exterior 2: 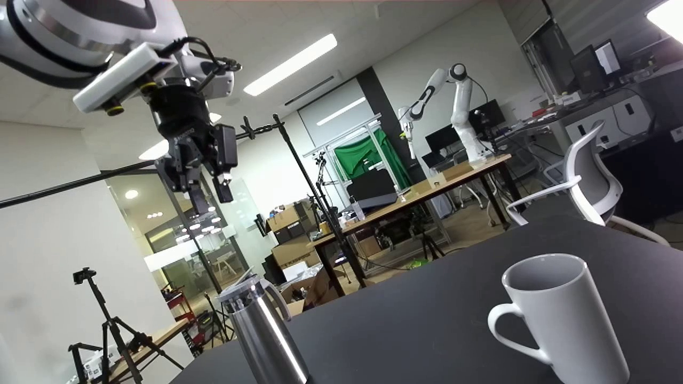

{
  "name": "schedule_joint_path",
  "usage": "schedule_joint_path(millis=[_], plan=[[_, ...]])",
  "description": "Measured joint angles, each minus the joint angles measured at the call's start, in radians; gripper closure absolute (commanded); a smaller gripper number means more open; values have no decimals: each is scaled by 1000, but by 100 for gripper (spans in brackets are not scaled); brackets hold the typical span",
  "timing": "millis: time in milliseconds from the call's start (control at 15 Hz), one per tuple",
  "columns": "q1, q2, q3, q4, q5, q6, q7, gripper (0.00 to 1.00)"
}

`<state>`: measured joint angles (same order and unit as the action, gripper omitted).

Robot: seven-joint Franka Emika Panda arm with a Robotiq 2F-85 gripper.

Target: Close the lid of the flask

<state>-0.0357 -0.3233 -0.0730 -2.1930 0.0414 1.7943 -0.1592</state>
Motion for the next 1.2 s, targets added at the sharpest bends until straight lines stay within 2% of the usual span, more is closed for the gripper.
schedule_joint_path(millis=[200, 400, 667, 1200], plan=[[24, 56, 58, 13, -9, 105, 42, 99], [46, 126, 104, 50, -32, 181, 90, 100], [69, 215, 140, 107, -64, 211, 133, 100], [86, 334, 145, 145, -76, 269, 135, 100]])
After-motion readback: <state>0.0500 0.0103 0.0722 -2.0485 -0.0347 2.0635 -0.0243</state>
